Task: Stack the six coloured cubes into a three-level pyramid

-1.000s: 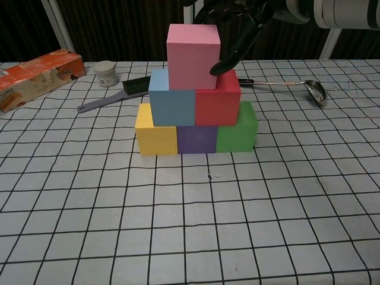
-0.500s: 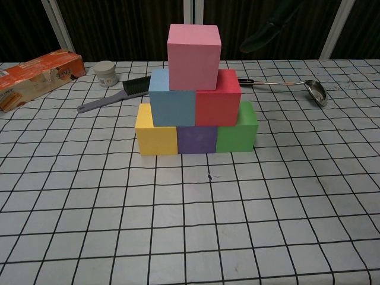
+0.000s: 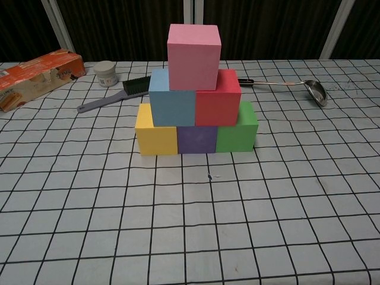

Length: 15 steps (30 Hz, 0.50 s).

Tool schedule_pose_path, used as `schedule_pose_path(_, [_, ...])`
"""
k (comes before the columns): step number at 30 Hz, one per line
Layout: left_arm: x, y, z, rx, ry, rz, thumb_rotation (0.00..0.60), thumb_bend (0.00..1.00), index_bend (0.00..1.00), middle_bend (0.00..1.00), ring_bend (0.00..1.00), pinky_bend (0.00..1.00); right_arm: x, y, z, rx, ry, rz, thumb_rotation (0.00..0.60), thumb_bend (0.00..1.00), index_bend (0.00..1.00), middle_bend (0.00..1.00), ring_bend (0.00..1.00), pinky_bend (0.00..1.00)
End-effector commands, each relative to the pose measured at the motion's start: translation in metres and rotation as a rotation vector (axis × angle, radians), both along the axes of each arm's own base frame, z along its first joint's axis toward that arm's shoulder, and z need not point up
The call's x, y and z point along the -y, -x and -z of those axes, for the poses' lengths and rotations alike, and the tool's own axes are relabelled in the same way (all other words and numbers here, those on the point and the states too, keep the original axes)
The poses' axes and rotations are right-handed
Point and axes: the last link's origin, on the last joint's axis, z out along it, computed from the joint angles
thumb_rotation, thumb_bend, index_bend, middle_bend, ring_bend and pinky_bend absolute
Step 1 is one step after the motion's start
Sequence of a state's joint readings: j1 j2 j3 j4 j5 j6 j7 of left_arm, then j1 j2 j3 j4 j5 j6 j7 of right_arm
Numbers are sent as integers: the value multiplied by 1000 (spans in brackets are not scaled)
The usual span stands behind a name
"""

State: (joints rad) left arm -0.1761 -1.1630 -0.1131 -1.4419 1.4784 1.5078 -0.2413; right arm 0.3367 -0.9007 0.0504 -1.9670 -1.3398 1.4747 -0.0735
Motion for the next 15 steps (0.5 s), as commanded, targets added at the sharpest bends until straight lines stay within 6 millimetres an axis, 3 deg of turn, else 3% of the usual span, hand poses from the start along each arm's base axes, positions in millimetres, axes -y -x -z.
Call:
schedule_pose_path(1, [13,-6,-1,-67,-13,1,600,0,41,30,0,70,-52,45,-3,-23,76,29,600,0,0,0,0,0])
schedule_pose_path(7, [21,-4,-3,-94,-12,-32,600,0,40,30,0,70,-81,75,-4,44,161,58,600,0,0,0,0,0])
schedule_pose_path(15, [44,3,1,-57,10,-66,600,0,37,29,0,69,-83,95,2,39,132,77,600,0,0,0,0,0])
